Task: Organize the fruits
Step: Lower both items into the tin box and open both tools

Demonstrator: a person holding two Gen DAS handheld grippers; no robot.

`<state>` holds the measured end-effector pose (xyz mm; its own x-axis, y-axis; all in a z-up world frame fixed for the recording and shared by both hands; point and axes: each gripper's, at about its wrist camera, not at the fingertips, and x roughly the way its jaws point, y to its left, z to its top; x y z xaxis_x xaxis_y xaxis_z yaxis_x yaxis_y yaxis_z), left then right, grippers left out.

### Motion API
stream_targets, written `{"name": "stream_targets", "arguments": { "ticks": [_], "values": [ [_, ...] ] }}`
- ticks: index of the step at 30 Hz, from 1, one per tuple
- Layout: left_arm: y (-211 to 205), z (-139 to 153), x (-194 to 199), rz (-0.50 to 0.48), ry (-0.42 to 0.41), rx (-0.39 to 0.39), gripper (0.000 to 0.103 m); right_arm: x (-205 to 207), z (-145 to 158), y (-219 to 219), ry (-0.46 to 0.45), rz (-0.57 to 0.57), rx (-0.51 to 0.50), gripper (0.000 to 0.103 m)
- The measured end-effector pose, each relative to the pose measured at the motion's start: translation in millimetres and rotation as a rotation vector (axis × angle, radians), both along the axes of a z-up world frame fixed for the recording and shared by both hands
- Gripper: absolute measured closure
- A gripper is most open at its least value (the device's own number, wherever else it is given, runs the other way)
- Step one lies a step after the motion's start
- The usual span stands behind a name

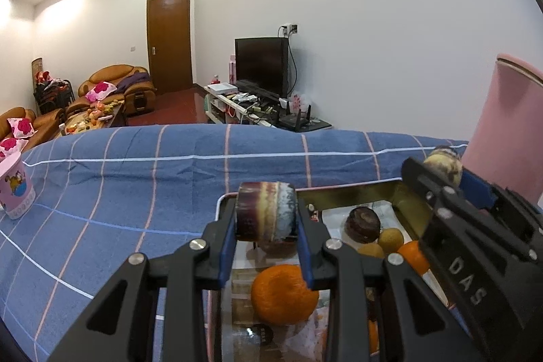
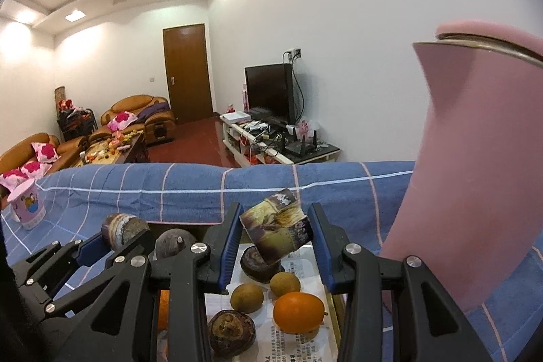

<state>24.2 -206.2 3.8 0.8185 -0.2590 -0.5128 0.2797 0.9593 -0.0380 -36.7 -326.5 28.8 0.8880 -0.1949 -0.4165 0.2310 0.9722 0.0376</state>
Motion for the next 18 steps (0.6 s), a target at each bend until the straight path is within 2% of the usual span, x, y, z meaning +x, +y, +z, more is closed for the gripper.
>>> {"name": "stream_targets", "arguments": {
  "ticks": [7,18],
  "values": [
    [0,-2,6,-0.009,0.027,-0.012,0.070,7,-2,-2,0.020,0.015,0.007,0.061],
    [6,-6,14,0.004,0.073,-0.032,0.070,35,-19,-2,0.149,0.095,0.035,0.061]
  ]
}}
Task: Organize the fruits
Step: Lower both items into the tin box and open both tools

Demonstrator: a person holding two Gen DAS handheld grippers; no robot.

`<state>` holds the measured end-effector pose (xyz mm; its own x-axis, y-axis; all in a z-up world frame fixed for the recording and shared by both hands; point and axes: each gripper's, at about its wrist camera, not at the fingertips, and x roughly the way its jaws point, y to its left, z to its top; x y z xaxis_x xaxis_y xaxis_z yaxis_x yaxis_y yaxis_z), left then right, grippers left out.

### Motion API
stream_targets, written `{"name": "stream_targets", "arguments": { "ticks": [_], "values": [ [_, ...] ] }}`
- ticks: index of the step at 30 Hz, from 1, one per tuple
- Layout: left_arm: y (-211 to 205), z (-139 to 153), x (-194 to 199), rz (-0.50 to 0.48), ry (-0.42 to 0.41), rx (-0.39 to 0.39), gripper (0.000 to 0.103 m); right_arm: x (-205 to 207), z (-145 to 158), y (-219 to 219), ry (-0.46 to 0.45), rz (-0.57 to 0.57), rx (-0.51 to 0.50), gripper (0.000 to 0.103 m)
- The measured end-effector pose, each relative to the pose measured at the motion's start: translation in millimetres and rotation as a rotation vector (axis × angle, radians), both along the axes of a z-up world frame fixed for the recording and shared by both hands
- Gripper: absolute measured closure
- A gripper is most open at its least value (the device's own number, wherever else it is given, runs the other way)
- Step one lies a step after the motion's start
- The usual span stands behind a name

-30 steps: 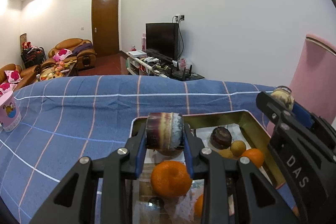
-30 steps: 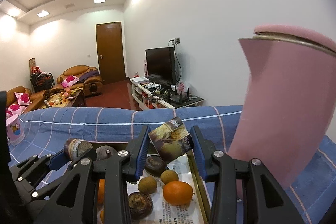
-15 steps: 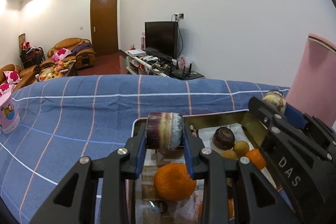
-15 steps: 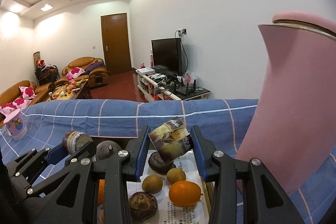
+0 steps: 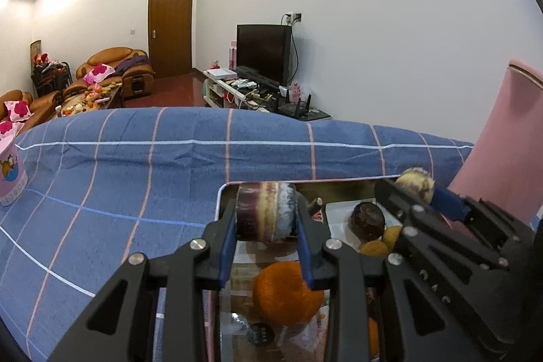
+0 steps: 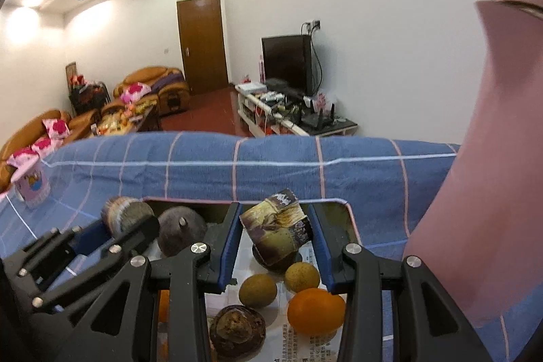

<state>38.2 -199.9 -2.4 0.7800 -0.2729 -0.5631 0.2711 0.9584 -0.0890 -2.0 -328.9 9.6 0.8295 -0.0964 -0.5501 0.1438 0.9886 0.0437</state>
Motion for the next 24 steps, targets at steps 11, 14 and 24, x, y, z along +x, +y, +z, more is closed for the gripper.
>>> {"name": "stream_targets", "arguments": {
  "ticks": [11,14,24],
  "values": [
    [0,0,4,0.015,0.013,0.006,0.070,7,-12,-7,0.051,0.051,0.084,0.060],
    [1,-1,3,0.012,0.013,0.006,0.070,2,-9,-13,0.031,0.052,0.130,0.056],
    [-8,0,-1,-0.001,0.001,0.033,0.070,-39,16,-11,-0.189,-0.051,0.102,0.027]
  ]
}}
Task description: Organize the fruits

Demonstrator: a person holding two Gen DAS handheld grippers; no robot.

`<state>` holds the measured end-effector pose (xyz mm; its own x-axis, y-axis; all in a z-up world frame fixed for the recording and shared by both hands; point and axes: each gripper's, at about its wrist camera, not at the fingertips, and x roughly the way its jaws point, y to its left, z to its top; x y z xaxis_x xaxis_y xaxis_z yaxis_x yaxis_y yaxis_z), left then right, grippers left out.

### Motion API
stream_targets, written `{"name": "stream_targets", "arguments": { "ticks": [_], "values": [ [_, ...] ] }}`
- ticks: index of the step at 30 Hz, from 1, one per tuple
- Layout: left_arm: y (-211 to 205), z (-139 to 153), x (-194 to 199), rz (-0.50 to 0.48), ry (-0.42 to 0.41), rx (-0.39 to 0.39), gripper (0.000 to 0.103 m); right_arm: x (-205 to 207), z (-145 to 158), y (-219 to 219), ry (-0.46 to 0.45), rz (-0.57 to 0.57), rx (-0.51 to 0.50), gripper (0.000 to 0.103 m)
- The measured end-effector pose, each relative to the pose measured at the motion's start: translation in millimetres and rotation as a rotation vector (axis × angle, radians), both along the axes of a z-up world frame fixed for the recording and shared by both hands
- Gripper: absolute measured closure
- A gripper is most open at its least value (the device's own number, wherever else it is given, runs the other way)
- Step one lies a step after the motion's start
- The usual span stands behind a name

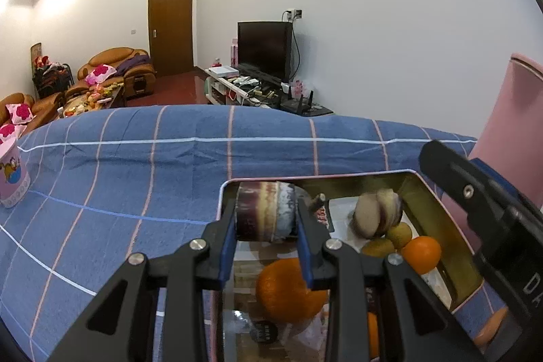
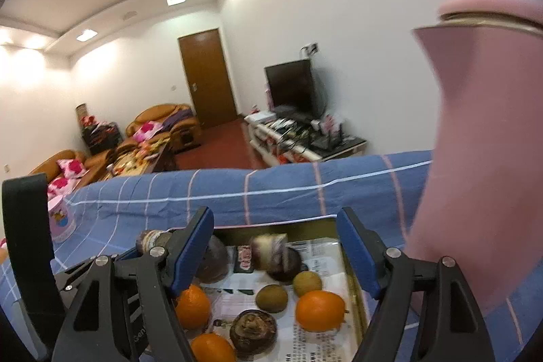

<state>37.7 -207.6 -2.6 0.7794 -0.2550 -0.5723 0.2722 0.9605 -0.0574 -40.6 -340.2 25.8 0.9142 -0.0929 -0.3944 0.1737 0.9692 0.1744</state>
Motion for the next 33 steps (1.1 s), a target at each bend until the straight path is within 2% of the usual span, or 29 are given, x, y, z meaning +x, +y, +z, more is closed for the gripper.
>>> {"name": "stream_targets", "arguments": {
  "ticks": [9,11,12,13,14,15,19,24,27,33],
  "values": [
    [-7,-2,1,0.000,0.003,0.039,0.067,-6,-3,-2,0.010,-0.066,0.005,0.027],
    [-9,-1,0,0.004,-0.003,0.053,0.047,-7,-2,-1,0.006,-0.073,-0.017,0.027],
    [-11,-1,-1,0.007,-0.009,0.062,0.030,-7,-2,1,0.004,-0.075,-0.028,0.027],
    [-12,0,-2,0.013,-0.018,0.071,0.016,-7,-1,3,0.003,-0.077,-0.038,0.027],
    [-13,0,-3,0.017,-0.025,0.076,0.011,-7,-1,3,0.004,-0.080,-0.045,0.027],
    [-13,1,-4,0.020,-0.031,0.082,0.000,-7,-1,3,0.004,-0.084,-0.052,0.026],
    [-15,-1,-4,0.020,-0.021,0.102,0.000,-7,-1,3,0.011,-0.098,-0.060,0.021],
    [-14,1,-8,0.026,-0.028,0.105,0.000,-10,-1,10,-0.005,-0.091,-0.113,0.021],
    [-12,2,-14,0.037,-0.051,0.108,0.000,-15,1,19,-0.028,-0.094,-0.171,0.020],
    [-9,9,-30,0.051,-0.129,0.112,0.000,-31,6,22,-0.102,-0.113,-0.201,0.019]
  ]
}}
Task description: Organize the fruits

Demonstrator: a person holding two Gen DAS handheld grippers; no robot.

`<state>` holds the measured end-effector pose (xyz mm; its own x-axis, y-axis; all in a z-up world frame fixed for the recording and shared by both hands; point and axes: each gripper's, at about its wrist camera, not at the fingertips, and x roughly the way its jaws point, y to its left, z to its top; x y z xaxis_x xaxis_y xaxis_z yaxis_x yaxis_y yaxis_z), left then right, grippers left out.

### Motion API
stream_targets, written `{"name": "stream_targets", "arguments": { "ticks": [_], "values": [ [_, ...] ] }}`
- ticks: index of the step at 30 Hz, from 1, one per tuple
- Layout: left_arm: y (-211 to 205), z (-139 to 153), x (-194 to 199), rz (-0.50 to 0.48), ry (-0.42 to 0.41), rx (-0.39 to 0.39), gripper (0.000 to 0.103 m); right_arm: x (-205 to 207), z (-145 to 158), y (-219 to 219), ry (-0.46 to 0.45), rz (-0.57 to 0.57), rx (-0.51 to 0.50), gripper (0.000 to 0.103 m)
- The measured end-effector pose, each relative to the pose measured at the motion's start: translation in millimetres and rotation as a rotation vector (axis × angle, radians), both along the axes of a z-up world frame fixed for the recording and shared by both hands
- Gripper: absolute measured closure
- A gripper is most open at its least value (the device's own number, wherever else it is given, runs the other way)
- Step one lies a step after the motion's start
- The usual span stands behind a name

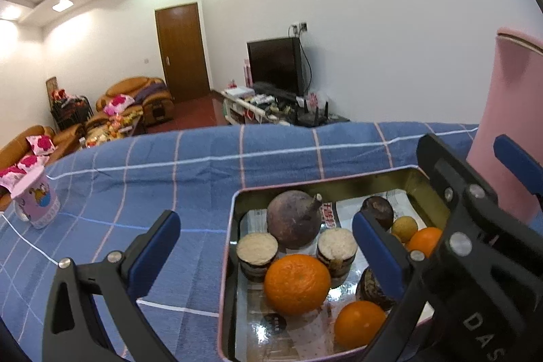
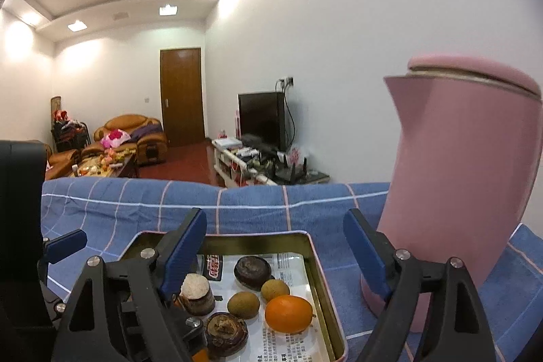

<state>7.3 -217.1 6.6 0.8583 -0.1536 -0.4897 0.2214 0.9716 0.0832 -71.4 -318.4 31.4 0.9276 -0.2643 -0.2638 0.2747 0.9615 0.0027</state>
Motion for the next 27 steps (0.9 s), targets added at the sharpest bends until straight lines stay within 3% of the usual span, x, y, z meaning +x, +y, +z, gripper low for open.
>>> {"name": "stream_targets", "arguments": {
  "ticks": [5,27],
  "values": [
    [4,5,-14,-0.007,-0.051,-0.005,0.000,-16,3,4,-0.030,0.000,-0.004,0.019],
    [35,11,-65,-0.010,-0.125,-0.043,0.000,-70,6,33,-0.090,0.023,-0.019,0.019]
  ]
}}
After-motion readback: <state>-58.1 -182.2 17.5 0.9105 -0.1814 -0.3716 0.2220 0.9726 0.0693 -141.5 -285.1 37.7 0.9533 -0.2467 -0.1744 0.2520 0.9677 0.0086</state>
